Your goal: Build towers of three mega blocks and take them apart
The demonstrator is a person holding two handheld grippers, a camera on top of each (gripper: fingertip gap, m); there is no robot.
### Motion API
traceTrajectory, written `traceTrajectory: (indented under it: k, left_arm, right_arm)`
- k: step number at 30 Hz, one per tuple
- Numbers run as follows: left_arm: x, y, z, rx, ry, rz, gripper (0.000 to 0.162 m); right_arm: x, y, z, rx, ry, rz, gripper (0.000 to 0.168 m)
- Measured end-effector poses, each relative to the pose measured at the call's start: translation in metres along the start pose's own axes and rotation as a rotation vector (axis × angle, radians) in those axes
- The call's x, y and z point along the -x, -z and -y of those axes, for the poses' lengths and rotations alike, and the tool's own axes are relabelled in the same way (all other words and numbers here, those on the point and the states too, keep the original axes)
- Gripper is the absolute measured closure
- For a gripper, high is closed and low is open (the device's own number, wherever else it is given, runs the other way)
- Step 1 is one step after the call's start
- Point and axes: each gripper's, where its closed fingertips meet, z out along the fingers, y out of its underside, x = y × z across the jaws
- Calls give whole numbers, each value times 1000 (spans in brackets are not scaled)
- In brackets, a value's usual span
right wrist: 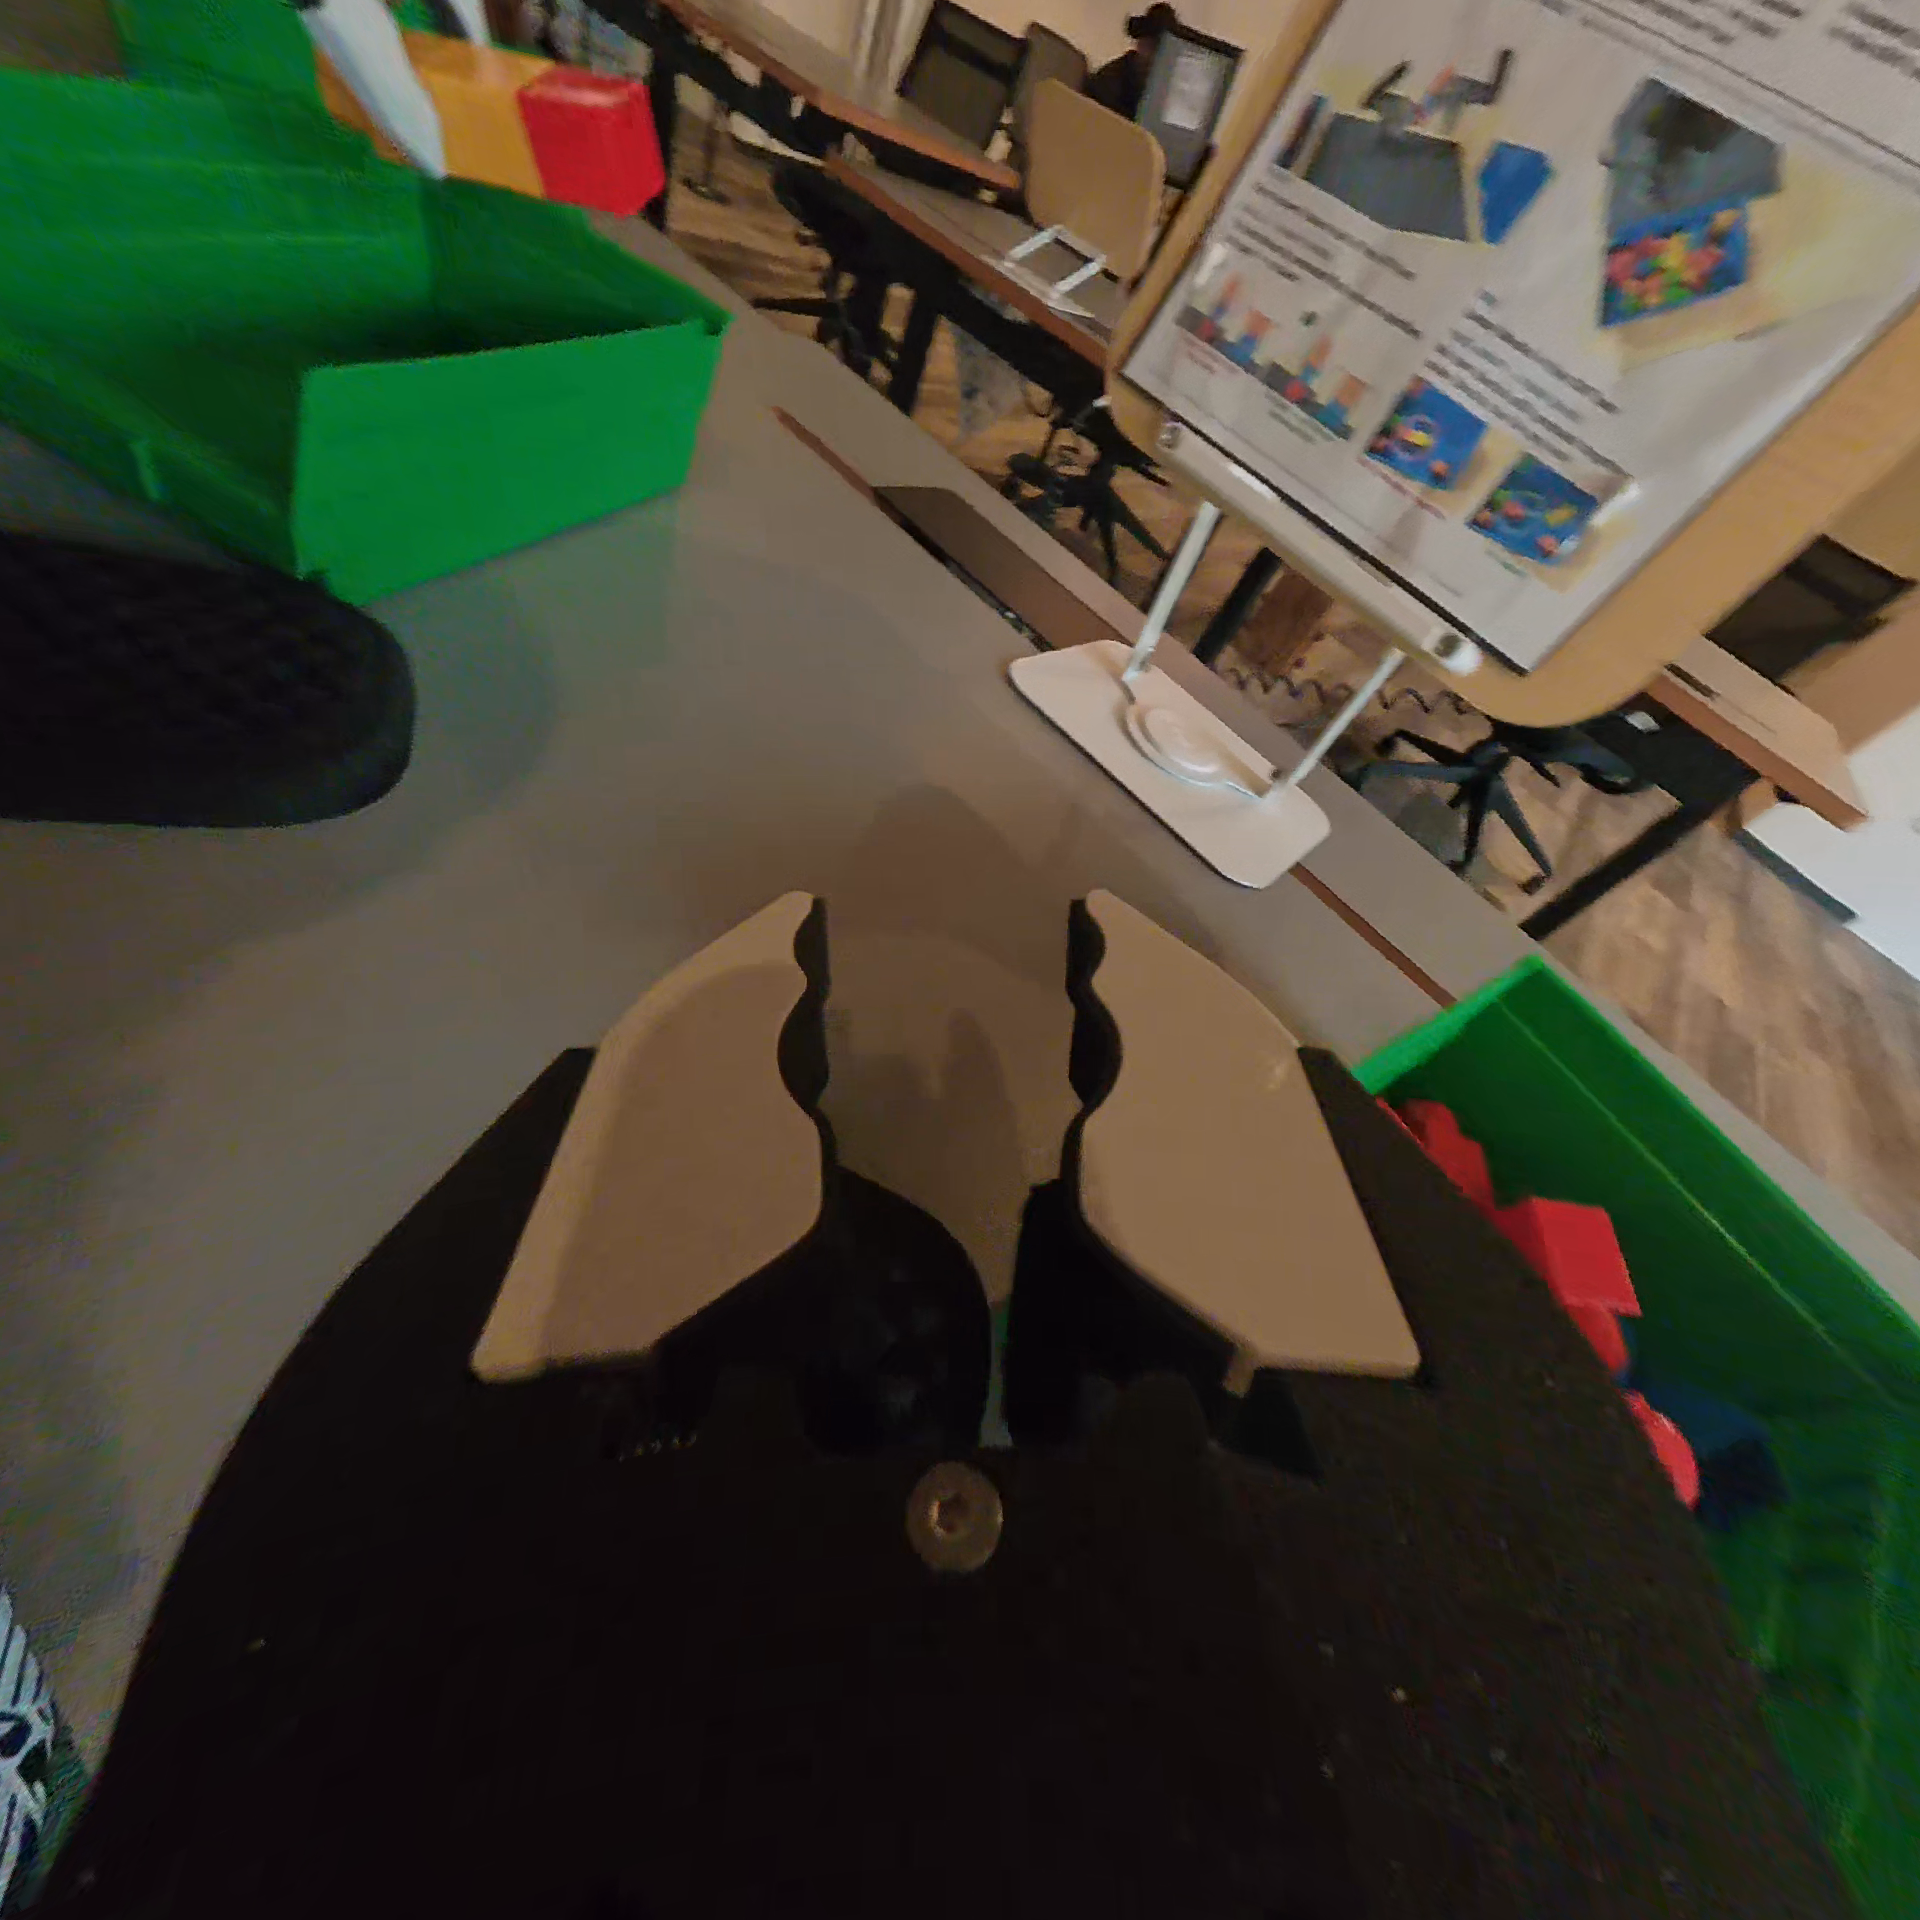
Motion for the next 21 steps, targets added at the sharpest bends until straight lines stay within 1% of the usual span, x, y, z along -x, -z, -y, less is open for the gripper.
traceTrajectory:
  k: [8, 13, 15, 18, 21]
  left_arm:
    - [-47, 23, 48, -81, -171, -28, 126]
    - [-96, 27, 75, -137, -296, -130, 126]
    - [-117, 27, 84, -156, -340, -176, 126]
    - [-145, 26, 95, -174, -408, -231, 126]
    - [-164, 24, 103, -174, -465, -247, 126]
  right_arm:
    - [43, -38, 32, -92, 85, 249, 123]
    - [71, -53, 51, -167, 293, 390, 119]
    - [80, -60, 58, -188, 339, 429, 117]
    - [88, -63, 73, -253, 331, 489, 113]
    - [93, -68, 88, -313, 266, 522, 112]
